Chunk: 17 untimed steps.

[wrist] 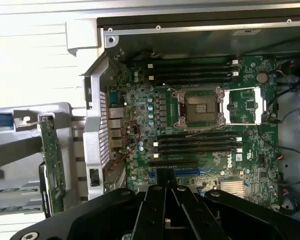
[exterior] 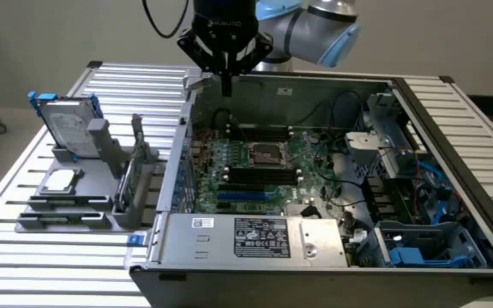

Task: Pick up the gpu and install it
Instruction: 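Reach for the gpu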

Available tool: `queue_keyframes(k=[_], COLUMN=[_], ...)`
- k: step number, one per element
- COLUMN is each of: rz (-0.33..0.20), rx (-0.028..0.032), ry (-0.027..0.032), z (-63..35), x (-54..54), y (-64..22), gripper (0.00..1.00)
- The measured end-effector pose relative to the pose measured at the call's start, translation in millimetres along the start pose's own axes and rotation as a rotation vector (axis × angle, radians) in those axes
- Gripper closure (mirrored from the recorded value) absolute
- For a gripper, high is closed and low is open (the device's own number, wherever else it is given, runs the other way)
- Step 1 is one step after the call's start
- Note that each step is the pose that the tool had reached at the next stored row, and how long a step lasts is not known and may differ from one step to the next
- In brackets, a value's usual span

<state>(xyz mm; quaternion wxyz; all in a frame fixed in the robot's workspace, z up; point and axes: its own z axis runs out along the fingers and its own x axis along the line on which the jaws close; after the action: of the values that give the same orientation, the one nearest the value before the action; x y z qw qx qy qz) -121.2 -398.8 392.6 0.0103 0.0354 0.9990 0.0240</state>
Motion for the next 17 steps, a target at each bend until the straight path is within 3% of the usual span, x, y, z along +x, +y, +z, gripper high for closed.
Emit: queue_keyframes(k=[11,17], rz=[0.0,0.0], rx=[0.0,0.0002], ry=[0.0,0.0034], z=[0.0,-0.2], x=[0.4,25.2], y=[0.0,-1.8], gripper=[0.89,0.89])
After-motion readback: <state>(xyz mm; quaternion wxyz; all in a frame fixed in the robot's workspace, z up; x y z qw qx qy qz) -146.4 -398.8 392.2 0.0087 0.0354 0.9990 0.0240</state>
